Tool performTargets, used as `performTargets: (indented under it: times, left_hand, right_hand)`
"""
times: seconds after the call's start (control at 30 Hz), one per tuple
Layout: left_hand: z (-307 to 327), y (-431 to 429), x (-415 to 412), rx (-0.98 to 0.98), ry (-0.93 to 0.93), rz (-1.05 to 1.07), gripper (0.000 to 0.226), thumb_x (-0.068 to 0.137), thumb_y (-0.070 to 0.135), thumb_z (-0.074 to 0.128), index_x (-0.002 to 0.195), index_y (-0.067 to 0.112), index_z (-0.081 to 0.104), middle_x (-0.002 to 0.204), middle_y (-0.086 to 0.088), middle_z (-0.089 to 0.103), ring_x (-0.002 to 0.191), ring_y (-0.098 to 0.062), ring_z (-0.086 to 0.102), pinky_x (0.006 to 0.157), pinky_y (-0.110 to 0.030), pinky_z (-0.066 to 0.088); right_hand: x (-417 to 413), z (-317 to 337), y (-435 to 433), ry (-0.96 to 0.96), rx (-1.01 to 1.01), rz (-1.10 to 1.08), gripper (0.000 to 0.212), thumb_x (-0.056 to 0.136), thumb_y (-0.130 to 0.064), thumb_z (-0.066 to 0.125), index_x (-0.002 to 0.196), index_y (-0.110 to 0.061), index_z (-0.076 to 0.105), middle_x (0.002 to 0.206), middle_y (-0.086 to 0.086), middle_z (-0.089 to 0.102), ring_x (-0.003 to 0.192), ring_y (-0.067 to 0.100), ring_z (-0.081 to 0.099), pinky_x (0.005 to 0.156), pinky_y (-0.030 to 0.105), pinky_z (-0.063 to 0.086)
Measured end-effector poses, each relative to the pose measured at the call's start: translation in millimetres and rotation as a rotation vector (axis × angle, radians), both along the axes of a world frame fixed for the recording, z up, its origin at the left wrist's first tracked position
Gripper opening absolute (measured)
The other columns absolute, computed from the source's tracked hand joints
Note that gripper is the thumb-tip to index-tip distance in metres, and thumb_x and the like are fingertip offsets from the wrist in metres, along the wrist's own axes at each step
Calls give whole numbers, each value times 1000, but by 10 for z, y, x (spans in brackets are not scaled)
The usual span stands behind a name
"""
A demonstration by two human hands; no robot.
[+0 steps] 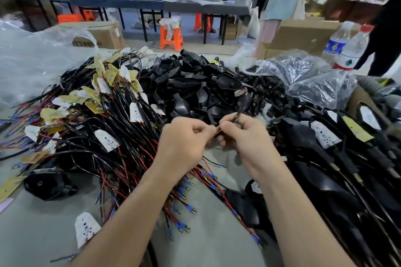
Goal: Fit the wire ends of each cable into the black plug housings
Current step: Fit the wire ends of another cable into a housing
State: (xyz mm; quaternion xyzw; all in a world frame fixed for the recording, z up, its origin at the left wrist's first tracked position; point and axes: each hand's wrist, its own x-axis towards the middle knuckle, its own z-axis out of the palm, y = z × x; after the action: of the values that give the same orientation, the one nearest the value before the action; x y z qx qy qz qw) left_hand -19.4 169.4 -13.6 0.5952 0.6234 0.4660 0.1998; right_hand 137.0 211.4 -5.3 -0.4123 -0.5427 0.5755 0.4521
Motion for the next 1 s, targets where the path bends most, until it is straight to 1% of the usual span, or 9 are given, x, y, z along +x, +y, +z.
performTargets:
  times: [0.1, 0.17, 0.27, 0.47, 0.57, 0.7, 0.83, 0.93, 1.0]
  left_hand:
    - [121, 112, -230, 173, 475, 232, 16, 90, 23, 67, 98, 29, 80, 98, 9, 76, 102, -16, 62, 89, -34, 49]
    - [225, 272, -366, -86, 830, 135, 42, 87, 10, 63, 119, 34, 75, 118, 1, 73, 114, -28, 59, 101, -43, 45]
    - [282, 422, -376, -307, 1201, -45, 54, 92, 9, 56, 133, 44, 64, 135, 5, 63, 123, -25, 54, 94, -42, 42]
    - [420, 597, -357, -378, 1408, -119, 50, 95, 13, 59, 133, 44, 64, 129, 3, 65, 121, -23, 56, 84, -35, 35]
    - [415, 612, -337, -365, 1444, -114, 38, 97, 19, 63, 129, 38, 66, 126, 2, 63, 118, -24, 59, 86, -35, 38]
    - [538, 483, -387, -214, 1003, 16, 30, 95, 31, 71, 124, 31, 64, 123, 4, 62, 112, -24, 60, 89, -37, 44]
    - [598, 172, -329, -189, -173, -144, 14, 101, 23, 66, 115, 22, 68, 106, 6, 77, 99, -13, 72, 84, -28, 57]
    - [365, -87, -261, -391, -508, -348, 30, 110, 28, 47, 131, 17, 65, 121, -10, 75, 110, -21, 72, 86, -43, 63]
    - [203, -193, -220, -410, -670, -368, 35, 112, 26, 40, 136, 17, 63, 120, -16, 73, 102, -24, 71, 78, -38, 62]
  right_hand:
    - [77, -5, 27, -17, 21, -125, 16, 103, -5, 54, 90, -9, 63, 79, 15, 73, 60, 22, 68, 56, 31, 58]
    - [97, -1, 14, -4, 15, -114, 18, 106, -8, 48, 92, -9, 59, 78, 17, 73, 59, 27, 69, 53, 33, 58]
    - [91, 19, -60, 33, 17, -22, 20, 109, -12, 42, 92, -11, 53, 76, 15, 73, 59, 30, 71, 52, 33, 57]
    - [139, 30, -132, 32, 80, 21, 29, 91, 21, 43, 93, -6, 54, 78, 13, 69, 68, 25, 70, 68, 39, 64]
    - [164, 24, -162, 7, 111, 32, 28, 91, 20, 47, 91, -7, 56, 78, 12, 71, 67, 24, 66, 68, 37, 62]
    - [170, 26, -140, 35, 108, 31, 21, 96, 12, 52, 92, -8, 56, 79, 13, 75, 68, 21, 67, 69, 36, 62]
    - [143, 47, -146, 74, 118, 2, 22, 100, 7, 47, 92, -13, 53, 82, 12, 76, 69, 22, 71, 64, 33, 60]
    - [156, 96, -163, 120, 154, -10, 23, 100, 3, 46, 92, -17, 53, 81, 12, 76, 67, 23, 73, 61, 29, 59]
    - [160, 130, -173, 150, 188, -15, 22, 99, 1, 47, 90, -19, 53, 79, 12, 76, 65, 23, 73, 61, 28, 59]
